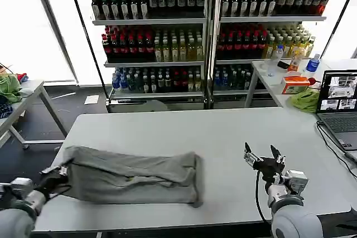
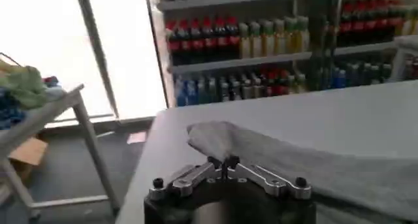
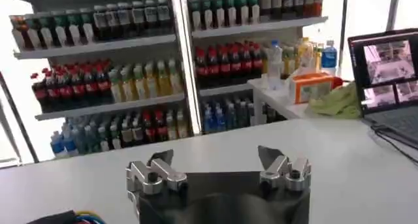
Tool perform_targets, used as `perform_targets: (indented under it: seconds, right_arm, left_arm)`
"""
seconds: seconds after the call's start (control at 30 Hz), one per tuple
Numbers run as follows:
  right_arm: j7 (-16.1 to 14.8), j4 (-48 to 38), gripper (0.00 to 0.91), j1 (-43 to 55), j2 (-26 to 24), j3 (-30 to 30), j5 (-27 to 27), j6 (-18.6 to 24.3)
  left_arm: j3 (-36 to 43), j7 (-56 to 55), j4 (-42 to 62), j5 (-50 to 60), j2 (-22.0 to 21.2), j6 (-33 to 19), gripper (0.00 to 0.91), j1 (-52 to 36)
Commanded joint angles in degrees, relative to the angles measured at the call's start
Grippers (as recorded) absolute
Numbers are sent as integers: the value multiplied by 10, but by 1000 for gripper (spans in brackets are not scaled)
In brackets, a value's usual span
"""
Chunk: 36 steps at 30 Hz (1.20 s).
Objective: Fold and organize the clothes.
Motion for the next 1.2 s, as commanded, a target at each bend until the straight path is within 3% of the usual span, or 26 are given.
perform_targets:
  seconds: [0.03, 0.2, 0.53, 0.8, 1.07, 1.2]
  right_arm:
    - [1, 0, 907, 1, 0, 2, 2, 2]
    - [2, 0, 907, -3, 2, 3, 2, 3]
    - [2, 1, 907, -24, 12, 4, -12, 6]
    - [-1, 9, 907, -40, 20, 12, -19, 11]
    - [-1, 13, 907, -59, 26, 24, -24, 15]
    - [-1, 16, 907, -64, 29, 29, -24, 15]
  left_arm:
    - [-122, 2, 97, -35, 143, -2, 0, -18]
    - [-87, -1, 59, -14, 121, -4, 0, -19]
    - [97, -26, -50, 83, 1, -11, 0, 0]
    - [222, -62, -83, 81, -20, 8, 0, -15]
    - [275, -72, -83, 73, -26, 25, 0, -46]
    - [297, -109, -92, -17, -29, 53, 0, -71]
